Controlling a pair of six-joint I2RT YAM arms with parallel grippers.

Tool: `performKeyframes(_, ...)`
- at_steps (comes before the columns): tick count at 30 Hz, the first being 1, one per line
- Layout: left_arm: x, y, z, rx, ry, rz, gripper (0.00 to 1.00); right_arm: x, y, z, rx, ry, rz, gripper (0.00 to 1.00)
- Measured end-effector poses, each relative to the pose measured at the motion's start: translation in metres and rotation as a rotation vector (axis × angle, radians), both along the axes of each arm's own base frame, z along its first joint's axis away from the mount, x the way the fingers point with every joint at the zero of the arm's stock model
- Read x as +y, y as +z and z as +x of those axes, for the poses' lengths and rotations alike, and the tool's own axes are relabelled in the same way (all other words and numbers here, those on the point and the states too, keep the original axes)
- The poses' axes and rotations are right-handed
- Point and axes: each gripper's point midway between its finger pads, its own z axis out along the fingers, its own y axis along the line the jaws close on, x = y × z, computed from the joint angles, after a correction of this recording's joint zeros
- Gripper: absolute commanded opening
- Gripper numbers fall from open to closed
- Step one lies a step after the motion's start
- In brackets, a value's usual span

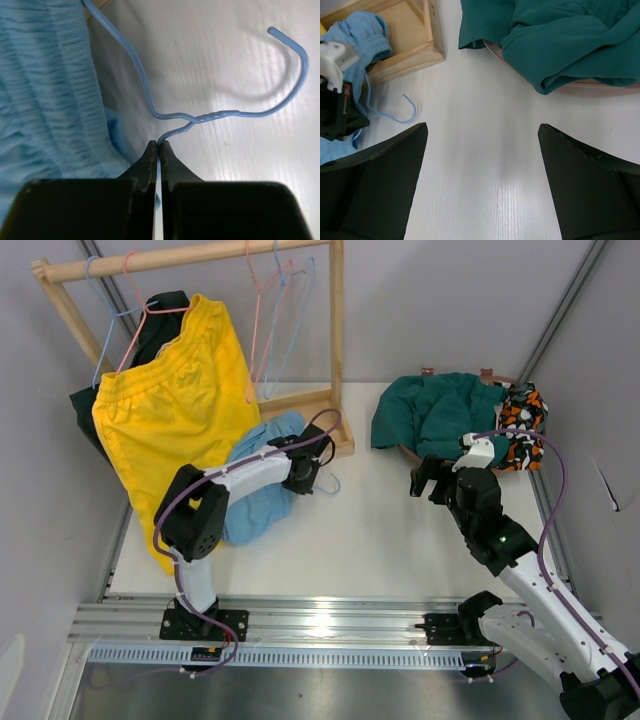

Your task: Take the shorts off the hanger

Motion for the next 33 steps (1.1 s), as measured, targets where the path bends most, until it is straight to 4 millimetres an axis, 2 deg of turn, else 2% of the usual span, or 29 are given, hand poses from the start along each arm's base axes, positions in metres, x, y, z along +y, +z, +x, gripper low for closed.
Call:
performKeyframes(2,-0.008,0.019,-0.002,-0.003,-0.010,-0.033,0.00,0.000,0.000,0.000,0.001,0.002,0.001,0.99)
performKeyframes(4,-0.025,0.053,0.001,-0.038,-0.030,-0.095,0.00,0.003,0.001,-0.002,0.000,0.019,0.007,0.99)
performKeyframes(8,-0.069,0.153,0.003,-0.168,-0.094,-0.299,0.00,0.023,0.018,-0.013,-0.038,0.136,0.046,0.99)
performKeyframes(11,-0.087,0.239,-0.001,-0.268,-0.134,-0.450,0.00,0.055,0.047,-0.032,-0.101,0.309,0.098,0.99)
performKeyframes(14,-0.092,0.320,-0.003,-0.388,-0.160,-0.574,0.00,0.090,0.085,-0.057,-0.171,0.489,0.152,0.99)
performKeyframes(16,-0.091,0.364,-0.005,-0.459,-0.171,-0.640,0.00,0.113,0.111,-0.076,-0.216,0.596,0.179,0.99)
performKeyframes(18,-0.093,0.393,-0.007,-0.505,-0.178,-0.700,0.00,0.138,0.132,-0.097,-0.257,0.693,0.200,0.99)
performKeyframes(20,-0.096,0.405,-0.008,-0.515,-0.182,-0.738,0.00,0.161,0.147,-0.115,-0.291,0.762,0.206,0.99)
performKeyframes(22,-0.101,0.401,-0.008,-0.492,-0.183,-0.752,0.00,0.182,0.155,-0.126,-0.312,0.801,0.202,0.99)
performKeyframes(24,-0.108,0.391,-0.006,-0.453,-0.179,-0.761,0.00,0.203,0.155,-0.128,-0.322,0.805,0.182,0.99)
performKeyframes(26,-0.114,0.378,-0.004,-0.413,-0.175,-0.759,0.00,0.220,0.150,-0.119,-0.320,0.771,0.156,0.99)
performKeyframes(28,-0.119,0.368,-0.002,-0.382,-0.170,-0.755,0.00,0.239,0.133,-0.108,-0.296,0.737,0.116,0.99)
performKeyframes(31,-0.120,0.364,-0.002,-0.360,-0.168,-0.762,0.00,0.254,0.108,-0.093,-0.257,0.667,0.044,0.99)
performKeyframes(33,-0.119,0.367,-0.002,-0.358,-0.168,-0.777,0.00,0.259,0.099,-0.087,-0.247,0.597,0.002,0.99)
